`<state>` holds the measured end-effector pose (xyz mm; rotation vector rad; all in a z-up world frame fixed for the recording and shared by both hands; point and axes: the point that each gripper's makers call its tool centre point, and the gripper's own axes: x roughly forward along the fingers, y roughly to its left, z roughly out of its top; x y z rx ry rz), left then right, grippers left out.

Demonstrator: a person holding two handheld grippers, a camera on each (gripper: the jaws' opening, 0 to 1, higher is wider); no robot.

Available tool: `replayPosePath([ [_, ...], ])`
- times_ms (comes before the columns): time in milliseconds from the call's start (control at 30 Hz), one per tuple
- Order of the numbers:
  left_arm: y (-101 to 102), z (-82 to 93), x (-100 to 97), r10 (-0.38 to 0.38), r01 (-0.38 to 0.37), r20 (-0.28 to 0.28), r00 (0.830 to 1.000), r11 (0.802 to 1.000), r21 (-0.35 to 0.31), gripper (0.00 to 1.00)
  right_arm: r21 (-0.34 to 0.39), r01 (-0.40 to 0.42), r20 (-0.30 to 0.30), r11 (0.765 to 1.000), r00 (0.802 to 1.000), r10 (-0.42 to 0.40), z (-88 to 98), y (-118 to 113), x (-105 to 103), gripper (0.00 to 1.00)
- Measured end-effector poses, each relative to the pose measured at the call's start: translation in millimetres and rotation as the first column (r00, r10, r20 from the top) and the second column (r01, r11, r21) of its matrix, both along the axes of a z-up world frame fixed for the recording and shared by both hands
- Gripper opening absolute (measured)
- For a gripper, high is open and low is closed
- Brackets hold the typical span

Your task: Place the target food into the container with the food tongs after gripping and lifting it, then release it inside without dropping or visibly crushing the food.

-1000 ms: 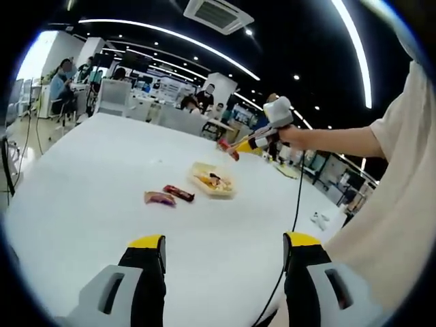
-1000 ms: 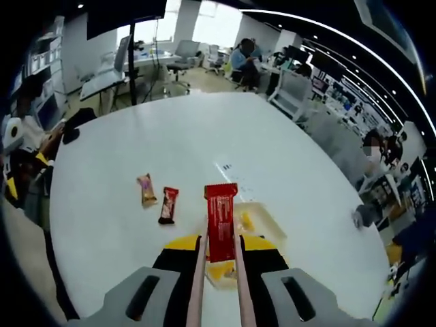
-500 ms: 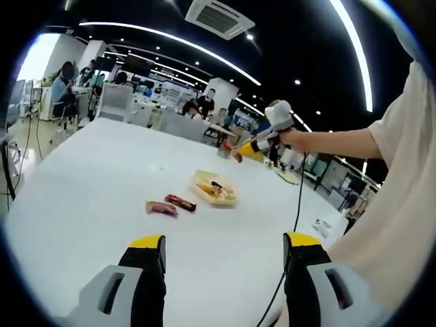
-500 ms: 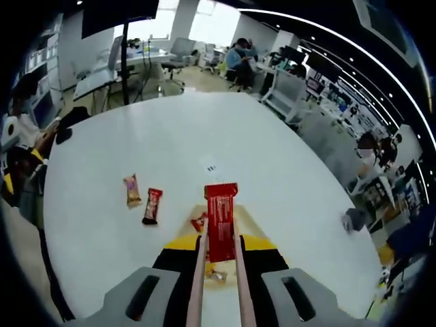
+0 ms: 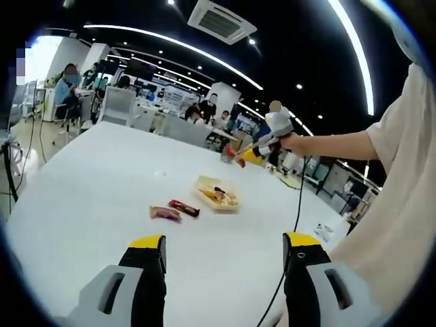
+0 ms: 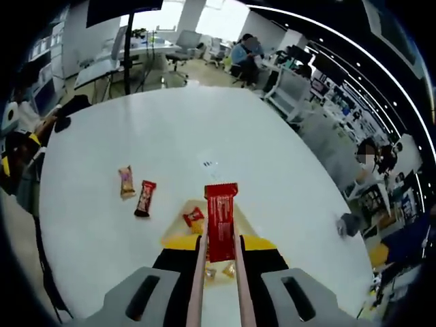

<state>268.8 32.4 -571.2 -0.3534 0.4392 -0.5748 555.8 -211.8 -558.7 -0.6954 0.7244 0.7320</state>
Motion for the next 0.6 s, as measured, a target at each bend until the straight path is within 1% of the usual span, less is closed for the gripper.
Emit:
replayPosePath([
  [233,-2.9,-3.1,0.5,-0.01,0.01,-0.011,1.0,1.0,0.007,0.69,0.002,0.002,0.007,1.0,1.0,-0.002,0.9,-1.9,4.6,0.21],
  [400,-6.1,-4.9,-0.5,-0.021,0.021,-0.017,1.0,1.0,0.011,0.69,-0.015,-0.008,0.006,1.0,1.0,0.008,-2.2,-4.3,7.1,0.21],
  [600,-6.3,-7.5,0.6,-0.016,0.017,-0.023,1.0,1.0,0.009,0.69,-0.012,-0.009,0.007,1.0,1.0,0.009,-1.9,-4.4,9.0,0.21],
])
